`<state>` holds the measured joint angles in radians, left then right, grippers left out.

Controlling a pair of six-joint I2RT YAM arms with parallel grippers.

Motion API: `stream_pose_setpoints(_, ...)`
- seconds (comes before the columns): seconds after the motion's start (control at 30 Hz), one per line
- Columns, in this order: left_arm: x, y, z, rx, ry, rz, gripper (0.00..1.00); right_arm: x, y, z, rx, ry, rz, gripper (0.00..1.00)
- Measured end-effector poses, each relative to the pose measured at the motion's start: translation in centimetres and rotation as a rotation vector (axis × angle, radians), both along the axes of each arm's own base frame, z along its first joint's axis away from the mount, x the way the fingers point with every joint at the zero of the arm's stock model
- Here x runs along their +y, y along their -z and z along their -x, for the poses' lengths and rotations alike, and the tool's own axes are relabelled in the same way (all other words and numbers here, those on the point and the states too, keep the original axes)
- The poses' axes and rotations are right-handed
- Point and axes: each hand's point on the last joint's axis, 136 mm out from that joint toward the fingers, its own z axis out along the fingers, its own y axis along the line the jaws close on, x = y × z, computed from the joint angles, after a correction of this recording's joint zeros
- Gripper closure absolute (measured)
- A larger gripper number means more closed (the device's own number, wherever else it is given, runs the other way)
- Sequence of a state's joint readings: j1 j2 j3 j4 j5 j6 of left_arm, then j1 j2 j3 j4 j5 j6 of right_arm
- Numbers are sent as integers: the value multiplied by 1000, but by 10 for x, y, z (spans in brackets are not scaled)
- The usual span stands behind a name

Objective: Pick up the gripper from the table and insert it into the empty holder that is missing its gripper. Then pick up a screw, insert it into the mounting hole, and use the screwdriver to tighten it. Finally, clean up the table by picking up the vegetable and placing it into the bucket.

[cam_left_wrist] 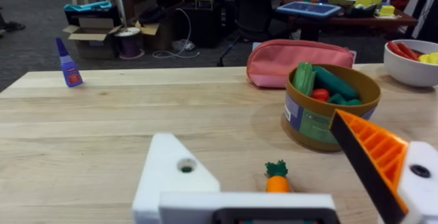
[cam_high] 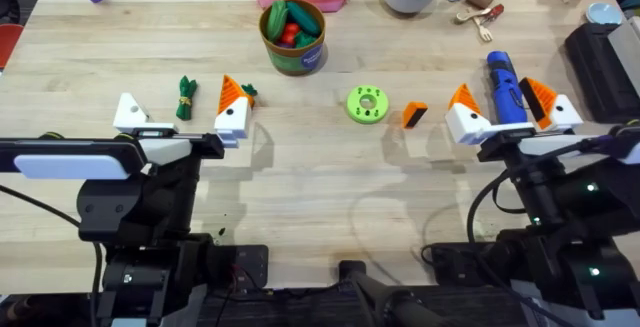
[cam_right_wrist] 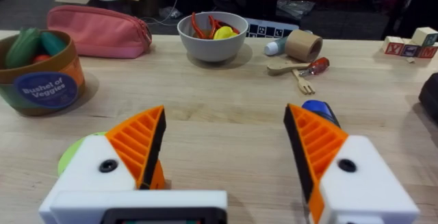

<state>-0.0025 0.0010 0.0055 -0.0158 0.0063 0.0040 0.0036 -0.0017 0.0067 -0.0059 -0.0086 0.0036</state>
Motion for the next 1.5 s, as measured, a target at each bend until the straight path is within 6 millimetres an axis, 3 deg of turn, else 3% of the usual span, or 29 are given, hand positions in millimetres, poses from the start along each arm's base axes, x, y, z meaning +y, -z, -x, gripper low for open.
stream_pose_setpoints(0.4,2,-8,0,-31,-9,-8,14,1,-7,-1,-29,-6,-5,9)
stream_pose_setpoints(0.6,5,-24,4,-42,-27,-15,15,4,-42,2,-134,-26,-22,8)
stream_pose_setpoints(0.83,5,-84,30,122,-29,-21,15,6,-114,30,-102,-36,-47,8)
stream_pose_setpoints(0.93,5,-104,32,250,-27,-24,15,6,-129,41,14,-33,-49,9)
stream_pose_setpoints(1.03,5,-111,23,377,-26,-25,16,6,-129,43,169,-30,-50,8)
stream_pose_setpoints(1.17,5,-105,5,542,-24,-28,15,6,-119,38,369,-28,-40,8)
stream_pose_setpoints(1.5,5,-62,-28,868,-20,-33,15,6,-79,29,749,-56,29,8)
